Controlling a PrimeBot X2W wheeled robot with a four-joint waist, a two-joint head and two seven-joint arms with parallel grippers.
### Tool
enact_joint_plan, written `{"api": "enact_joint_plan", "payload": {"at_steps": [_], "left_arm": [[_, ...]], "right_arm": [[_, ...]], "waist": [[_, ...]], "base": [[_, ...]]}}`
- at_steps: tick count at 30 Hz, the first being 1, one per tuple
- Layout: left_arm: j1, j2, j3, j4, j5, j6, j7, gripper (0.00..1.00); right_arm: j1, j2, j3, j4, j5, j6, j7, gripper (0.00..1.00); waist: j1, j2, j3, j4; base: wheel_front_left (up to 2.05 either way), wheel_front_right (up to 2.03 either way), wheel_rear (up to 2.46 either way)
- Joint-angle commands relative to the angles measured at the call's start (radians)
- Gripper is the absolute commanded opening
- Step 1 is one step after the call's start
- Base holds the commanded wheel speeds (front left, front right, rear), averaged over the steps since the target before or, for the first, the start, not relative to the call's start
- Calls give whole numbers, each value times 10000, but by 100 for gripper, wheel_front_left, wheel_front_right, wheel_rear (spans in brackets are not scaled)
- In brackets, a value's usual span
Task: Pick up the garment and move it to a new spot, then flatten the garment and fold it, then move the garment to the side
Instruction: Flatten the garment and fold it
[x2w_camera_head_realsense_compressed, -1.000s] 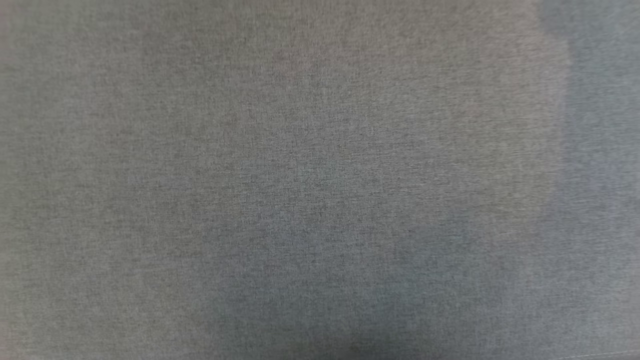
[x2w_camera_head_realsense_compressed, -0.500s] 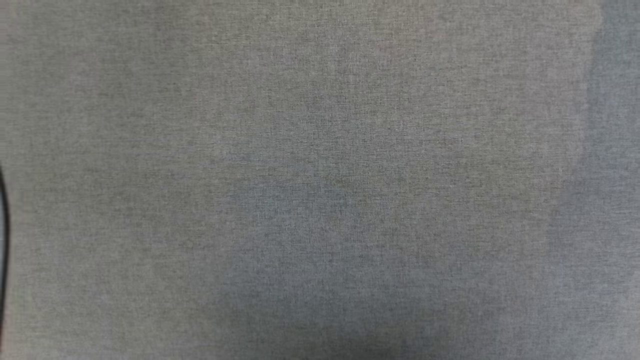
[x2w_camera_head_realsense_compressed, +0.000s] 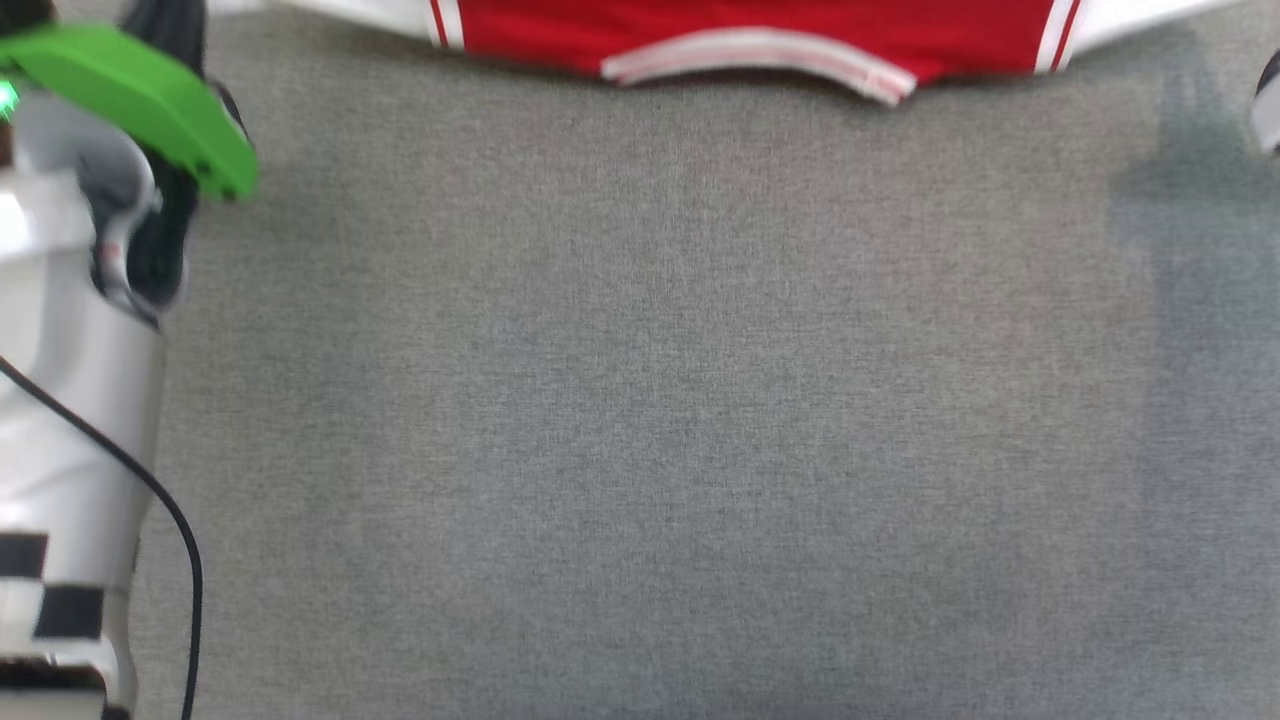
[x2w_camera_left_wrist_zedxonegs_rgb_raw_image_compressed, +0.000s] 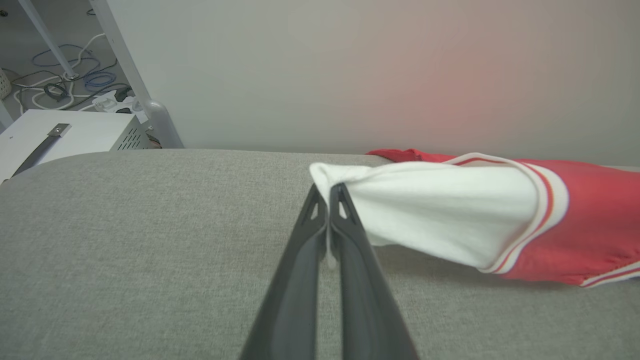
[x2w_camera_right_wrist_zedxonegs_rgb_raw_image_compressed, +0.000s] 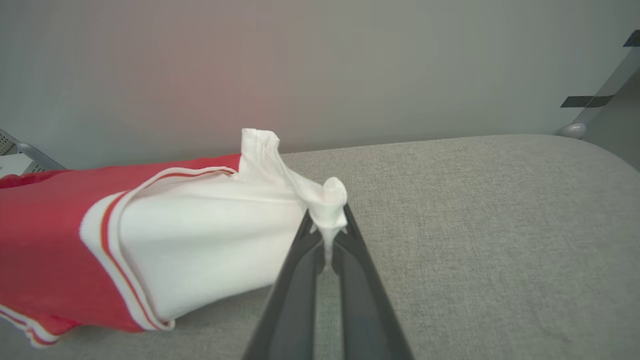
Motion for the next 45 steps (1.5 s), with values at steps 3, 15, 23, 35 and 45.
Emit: {"api": "enact_joint_plan", "payload": {"at_steps": [3, 15, 23, 35, 45], "left_arm": [[1212, 204, 79, -240, -302, 224, 473, 0], [4835, 583, -19, -2284, -1202, 866, 2673, 0], [7500, 845, -26, -4236, -1774, 1539, 3770, 0], [10599, 1131, -89, -6751, -2634, 2489, 5217, 0], [11296, 1125, -521, -7874, -2704, 2668, 5690, 0]], "right_arm": [[1059, -280, -136, -140, 560, -21, 613, 0], [3860, -622, -697, -846, 1537, -21, 2653, 0], [6059, -755, -1393, -1929, 1885, -21, 3685, 0], [9540, -297, -3160, -4447, 1849, -21, 6184, 0], [10959, 963, -4628, -6848, 681, -21, 7622, 0]], "waist": [[1, 0, -1326, 138], [1, 0, -2974, 196], [1, 0, -4015, 138], [1, 0, -4956, 38], [1, 0, -4600, -12]], "base": [[0, 0, 0], [0, 0, 0], [0, 0, 0], [0, 0, 0], [0, 0, 0]]}}
